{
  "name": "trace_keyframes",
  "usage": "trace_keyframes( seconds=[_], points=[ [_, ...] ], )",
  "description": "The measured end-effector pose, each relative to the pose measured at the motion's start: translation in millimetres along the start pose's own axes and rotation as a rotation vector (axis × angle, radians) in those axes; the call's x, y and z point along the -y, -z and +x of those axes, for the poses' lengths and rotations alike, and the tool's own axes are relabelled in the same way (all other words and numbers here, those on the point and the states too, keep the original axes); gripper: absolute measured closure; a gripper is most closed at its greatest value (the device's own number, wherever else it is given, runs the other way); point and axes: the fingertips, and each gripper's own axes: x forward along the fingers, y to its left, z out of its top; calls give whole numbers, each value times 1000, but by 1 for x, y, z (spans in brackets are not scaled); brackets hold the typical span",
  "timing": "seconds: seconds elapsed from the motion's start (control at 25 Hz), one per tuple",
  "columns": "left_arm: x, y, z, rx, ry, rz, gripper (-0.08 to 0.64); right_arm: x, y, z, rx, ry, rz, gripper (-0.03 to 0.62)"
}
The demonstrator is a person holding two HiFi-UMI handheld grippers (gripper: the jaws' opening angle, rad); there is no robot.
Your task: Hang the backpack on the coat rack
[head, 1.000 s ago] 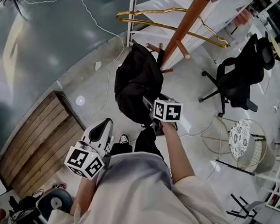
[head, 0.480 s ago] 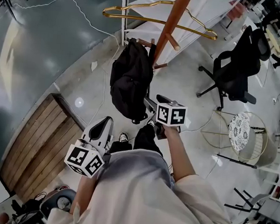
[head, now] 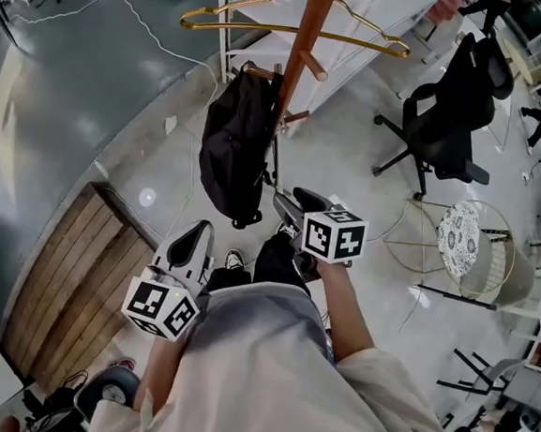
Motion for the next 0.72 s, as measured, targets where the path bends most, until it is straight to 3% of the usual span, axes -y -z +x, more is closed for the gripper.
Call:
trace_keyframes(
  seconds=[0.72],
  points=[
    [-3, 3, 10, -5, 11, -1, 554, -11, 15, -62, 57, 11, -73, 516]
  ],
)
